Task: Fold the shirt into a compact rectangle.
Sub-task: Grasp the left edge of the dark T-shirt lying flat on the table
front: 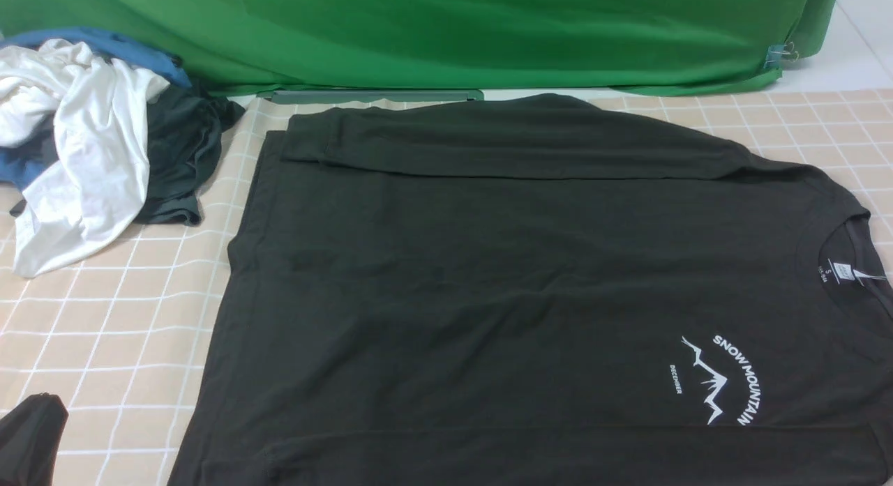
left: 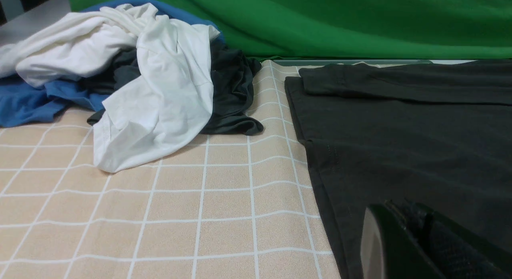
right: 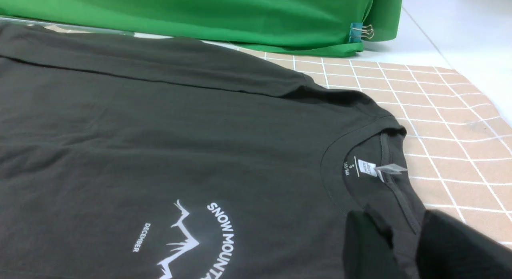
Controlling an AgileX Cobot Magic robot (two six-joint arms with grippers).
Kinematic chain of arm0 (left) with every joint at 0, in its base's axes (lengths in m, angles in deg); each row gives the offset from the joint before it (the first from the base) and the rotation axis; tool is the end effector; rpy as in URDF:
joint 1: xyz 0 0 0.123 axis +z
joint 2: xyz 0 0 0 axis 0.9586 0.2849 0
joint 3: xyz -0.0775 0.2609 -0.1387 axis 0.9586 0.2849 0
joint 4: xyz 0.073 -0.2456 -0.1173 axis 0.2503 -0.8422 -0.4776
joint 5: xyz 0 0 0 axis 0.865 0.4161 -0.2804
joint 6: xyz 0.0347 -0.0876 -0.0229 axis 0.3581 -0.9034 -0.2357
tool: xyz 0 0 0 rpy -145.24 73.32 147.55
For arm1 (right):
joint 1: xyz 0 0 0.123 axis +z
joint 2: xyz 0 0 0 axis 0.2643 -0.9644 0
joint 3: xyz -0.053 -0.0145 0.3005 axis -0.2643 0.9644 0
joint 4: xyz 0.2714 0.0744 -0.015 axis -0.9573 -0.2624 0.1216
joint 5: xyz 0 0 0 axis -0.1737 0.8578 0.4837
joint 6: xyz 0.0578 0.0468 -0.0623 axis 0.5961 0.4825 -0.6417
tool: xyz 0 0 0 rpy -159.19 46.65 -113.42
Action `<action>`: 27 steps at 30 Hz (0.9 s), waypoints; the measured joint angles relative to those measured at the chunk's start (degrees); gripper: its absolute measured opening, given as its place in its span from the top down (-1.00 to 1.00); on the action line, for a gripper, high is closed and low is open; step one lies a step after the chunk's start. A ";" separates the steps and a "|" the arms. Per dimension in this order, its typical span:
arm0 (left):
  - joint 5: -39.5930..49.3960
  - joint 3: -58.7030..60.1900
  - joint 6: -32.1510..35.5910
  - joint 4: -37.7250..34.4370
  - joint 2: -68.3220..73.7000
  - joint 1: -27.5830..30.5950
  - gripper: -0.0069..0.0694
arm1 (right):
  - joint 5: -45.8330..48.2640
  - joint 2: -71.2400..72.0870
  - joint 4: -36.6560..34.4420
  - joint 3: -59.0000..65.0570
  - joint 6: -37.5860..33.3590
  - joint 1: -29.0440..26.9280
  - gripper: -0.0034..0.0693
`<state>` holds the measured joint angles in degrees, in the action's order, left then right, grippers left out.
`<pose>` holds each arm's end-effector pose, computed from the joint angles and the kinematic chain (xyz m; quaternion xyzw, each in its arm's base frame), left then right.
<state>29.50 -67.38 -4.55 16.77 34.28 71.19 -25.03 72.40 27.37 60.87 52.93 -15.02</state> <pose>0.0713 -0.0035 0.1876 0.0224 0.7618 -0.0115 0.6473 0.0713 0.0011 0.1868 -0.0243 0.7633 -0.0121 0.6455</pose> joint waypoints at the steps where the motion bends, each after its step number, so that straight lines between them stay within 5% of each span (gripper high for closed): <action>1: 0.00 0.00 0.00 0.00 0.00 0.00 0.76 | 0.00 0.00 0.00 0.00 0.00 0.00 0.25; 27: -1.50 0.00 0.61 0.68 0.00 0.00 0.76 | 0.00 0.00 0.00 0.00 0.00 0.00 0.25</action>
<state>28.00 -67.38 -3.94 17.45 34.28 71.19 -25.03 72.40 27.37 60.87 52.93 -15.02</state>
